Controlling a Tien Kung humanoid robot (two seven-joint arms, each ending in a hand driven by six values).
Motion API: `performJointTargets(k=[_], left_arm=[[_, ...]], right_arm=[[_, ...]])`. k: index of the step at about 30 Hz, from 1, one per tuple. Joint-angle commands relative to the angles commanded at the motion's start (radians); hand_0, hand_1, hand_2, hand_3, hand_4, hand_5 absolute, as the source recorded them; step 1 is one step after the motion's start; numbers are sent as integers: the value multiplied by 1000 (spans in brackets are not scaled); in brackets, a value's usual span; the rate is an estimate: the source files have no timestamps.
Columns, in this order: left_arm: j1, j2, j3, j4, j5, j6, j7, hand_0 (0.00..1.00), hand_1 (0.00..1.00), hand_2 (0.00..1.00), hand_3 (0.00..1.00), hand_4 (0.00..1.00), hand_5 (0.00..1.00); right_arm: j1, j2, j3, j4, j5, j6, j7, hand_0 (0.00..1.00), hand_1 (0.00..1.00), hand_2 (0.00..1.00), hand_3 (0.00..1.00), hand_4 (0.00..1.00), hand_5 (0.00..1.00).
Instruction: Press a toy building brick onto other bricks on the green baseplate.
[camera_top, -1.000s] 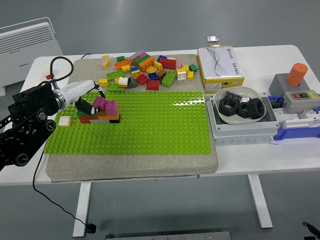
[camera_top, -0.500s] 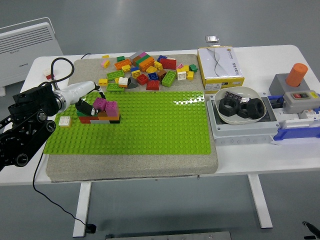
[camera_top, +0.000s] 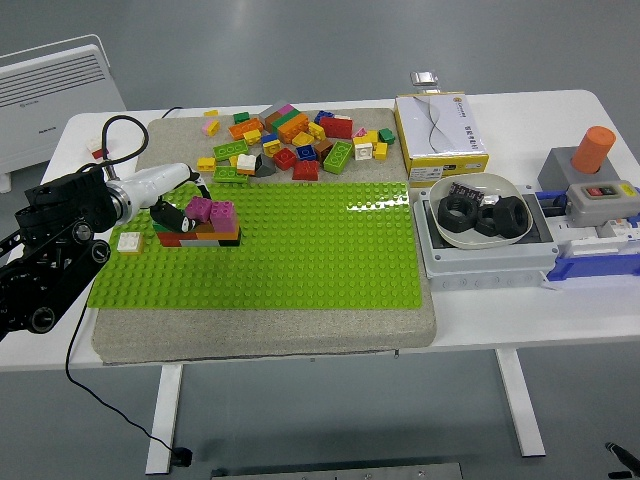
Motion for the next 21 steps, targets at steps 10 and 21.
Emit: performJointTargets(k=[10, 21], left_arm=[[1, 0, -2, 1, 1, -1, 1, 978, 967, 922, 686, 849, 54], [2, 0, -2, 1, 2, -2, 1, 977, 969, 923, 690, 855, 56]], right_arm=[[-1, 0, 0, 4, 0, 2, -5, 680, 622, 638, 684, 730, 916], [-2, 0, 0, 4, 0, 2, -4, 681, 622, 637, 682, 730, 918]])
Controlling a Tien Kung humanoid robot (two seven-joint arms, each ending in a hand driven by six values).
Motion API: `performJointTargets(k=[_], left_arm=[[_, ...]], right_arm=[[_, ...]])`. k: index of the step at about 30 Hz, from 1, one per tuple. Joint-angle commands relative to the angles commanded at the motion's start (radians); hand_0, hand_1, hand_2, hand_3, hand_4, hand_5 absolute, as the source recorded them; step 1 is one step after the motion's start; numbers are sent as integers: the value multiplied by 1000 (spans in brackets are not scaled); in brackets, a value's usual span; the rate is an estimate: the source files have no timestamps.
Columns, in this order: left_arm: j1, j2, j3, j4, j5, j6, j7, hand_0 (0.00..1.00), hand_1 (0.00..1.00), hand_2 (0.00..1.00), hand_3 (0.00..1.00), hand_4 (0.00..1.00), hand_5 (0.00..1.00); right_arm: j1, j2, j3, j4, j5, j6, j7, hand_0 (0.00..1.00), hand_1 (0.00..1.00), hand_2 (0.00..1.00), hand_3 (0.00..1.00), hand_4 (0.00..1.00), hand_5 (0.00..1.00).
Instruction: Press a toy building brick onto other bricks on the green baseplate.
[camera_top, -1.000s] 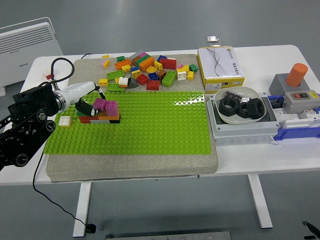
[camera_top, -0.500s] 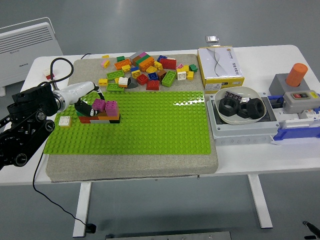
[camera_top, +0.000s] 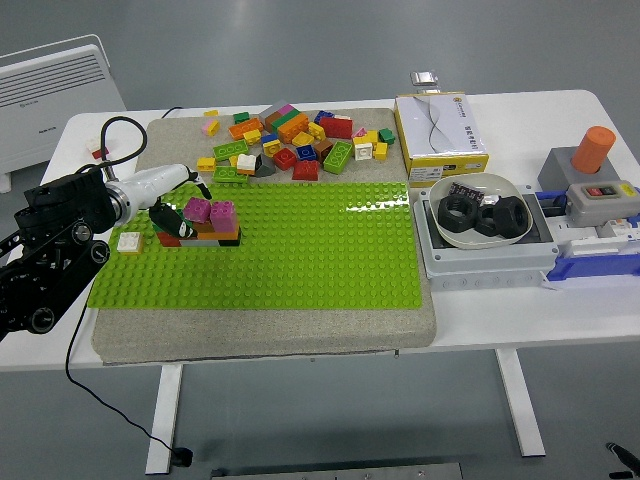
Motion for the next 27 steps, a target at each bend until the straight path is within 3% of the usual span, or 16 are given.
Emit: performJointTargets(k=[5, 11, 19, 20, 25, 26, 27], left_arm=[[10, 7, -13, -24, 12, -4, 2, 978, 969, 925, 694, 860, 59], [57, 24, -89, -131, 51, -11, 10, 979, 970, 927, 710, 873, 63], [179, 27, -234, -288, 107, 24, 6, 978, 970, 927, 719, 893, 88], [196, 31, -242, -302, 112, 32, 3, 979, 970, 928, 720, 971, 244], [253, 55, -250, -324, 134, 64, -11, 979, 970, 928, 720, 971, 244], [258, 59, -248, -324, 135, 67, -14, 981, 970, 929, 716, 998, 309], [264, 64, -246, -322, 134, 73, -19, 981, 970, 929, 716, 998, 309]], right_arm=[[-3, -1, 0, 0, 0, 0, 0, 681, 622, 638, 683, 730, 919], [-9, -1, 0, 1, 0, 0, 0, 681, 622, 636, 683, 731, 919], [-18, 4, 0, -1, 0, -1, 2, 681, 622, 636, 683, 731, 919], [-19, 5, 0, -1, 0, -1, 2, 685, 622, 639, 684, 731, 920], [-23, 7, 0, -3, 0, -2, 5, 685, 622, 639, 684, 731, 920], [-23, 7, 0, -4, 0, -2, 5, 685, 622, 643, 684, 731, 919], [-24, 7, 0, -4, 0, -2, 6, 685, 622, 643, 684, 731, 919]])
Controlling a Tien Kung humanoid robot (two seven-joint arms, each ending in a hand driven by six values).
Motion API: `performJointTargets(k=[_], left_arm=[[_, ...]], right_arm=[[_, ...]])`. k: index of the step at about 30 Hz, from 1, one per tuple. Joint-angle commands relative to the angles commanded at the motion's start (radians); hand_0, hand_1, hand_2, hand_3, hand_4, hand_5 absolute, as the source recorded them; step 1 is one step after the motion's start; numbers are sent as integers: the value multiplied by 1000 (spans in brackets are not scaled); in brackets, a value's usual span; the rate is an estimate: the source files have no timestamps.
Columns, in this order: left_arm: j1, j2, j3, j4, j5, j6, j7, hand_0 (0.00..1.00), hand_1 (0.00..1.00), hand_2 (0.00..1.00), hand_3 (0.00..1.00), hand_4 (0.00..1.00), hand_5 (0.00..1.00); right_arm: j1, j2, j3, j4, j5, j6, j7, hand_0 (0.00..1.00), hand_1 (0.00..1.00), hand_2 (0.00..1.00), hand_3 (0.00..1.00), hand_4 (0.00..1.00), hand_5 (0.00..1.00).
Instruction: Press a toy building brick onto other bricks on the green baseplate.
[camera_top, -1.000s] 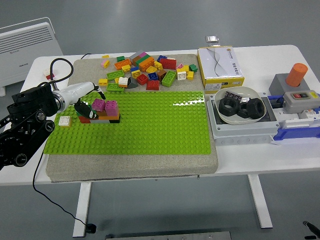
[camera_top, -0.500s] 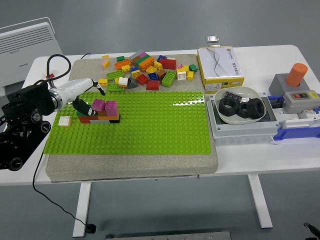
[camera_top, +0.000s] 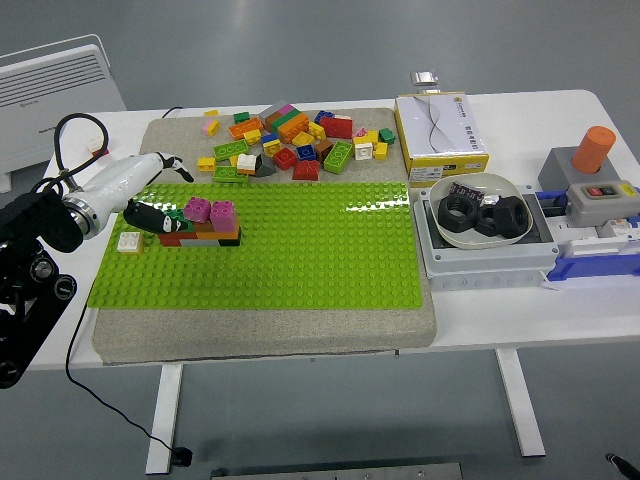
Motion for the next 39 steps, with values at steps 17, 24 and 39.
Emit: performJointTargets(k=[17, 24, 39], left_arm=[[15, -6, 20, 54, -21, 26, -22, 982, 970, 932, 709, 998, 334], [18, -14, 23, 59, -26, 23, -20, 984, 972, 932, 707, 998, 337], [16, -25, 21, 60, -30, 18, -18, 984, 972, 931, 705, 998, 335]], right_arm=[[5, 0, 0, -1, 0, 1, 1, 684, 622, 645, 682, 727, 912], [6, 0, 0, -1, 0, 1, 1, 685, 622, 645, 681, 726, 911], [7, 0, 0, -1, 0, 0, 0, 684, 621, 643, 681, 725, 909]])
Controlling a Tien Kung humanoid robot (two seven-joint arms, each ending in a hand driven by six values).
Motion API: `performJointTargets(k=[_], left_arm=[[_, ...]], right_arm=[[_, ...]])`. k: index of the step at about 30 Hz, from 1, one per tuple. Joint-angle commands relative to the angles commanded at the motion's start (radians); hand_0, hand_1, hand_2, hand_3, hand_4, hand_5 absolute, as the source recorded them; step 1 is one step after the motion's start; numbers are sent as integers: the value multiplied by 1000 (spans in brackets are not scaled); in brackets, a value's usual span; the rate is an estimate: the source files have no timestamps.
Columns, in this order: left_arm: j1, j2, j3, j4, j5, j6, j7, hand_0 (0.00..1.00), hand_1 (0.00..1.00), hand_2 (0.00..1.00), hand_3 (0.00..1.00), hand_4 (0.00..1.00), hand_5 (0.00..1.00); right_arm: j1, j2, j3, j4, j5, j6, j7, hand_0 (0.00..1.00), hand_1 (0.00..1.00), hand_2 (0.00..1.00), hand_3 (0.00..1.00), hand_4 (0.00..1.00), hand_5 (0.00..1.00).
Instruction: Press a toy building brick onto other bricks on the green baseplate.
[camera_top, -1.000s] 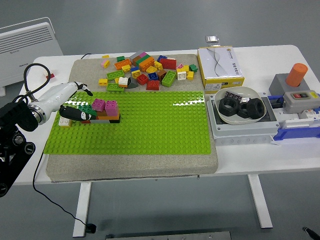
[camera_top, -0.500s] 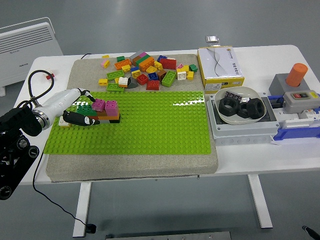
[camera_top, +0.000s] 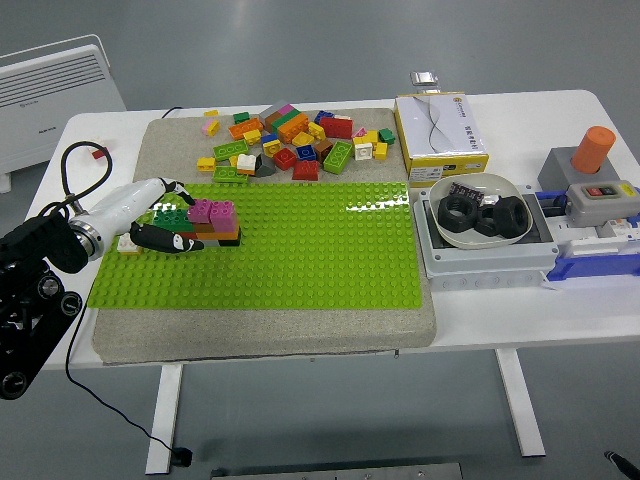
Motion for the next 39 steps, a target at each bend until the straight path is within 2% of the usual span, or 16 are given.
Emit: performJointTargets(k=[16, 39], left_arm=[[4, -12, -8, 0, -1, -14, 6, 983, 972, 931, 701, 998, 332], [15, -34, 5, 11, 6, -4, 5, 983, 970, 928, 699, 985, 308]], right_arm=[[0, 0, 0, 2, 0, 1, -1, 684, 618, 643, 680, 724, 906], [-3, 0, 0, 2, 0, 1, -1, 683, 618, 642, 679, 724, 905]])
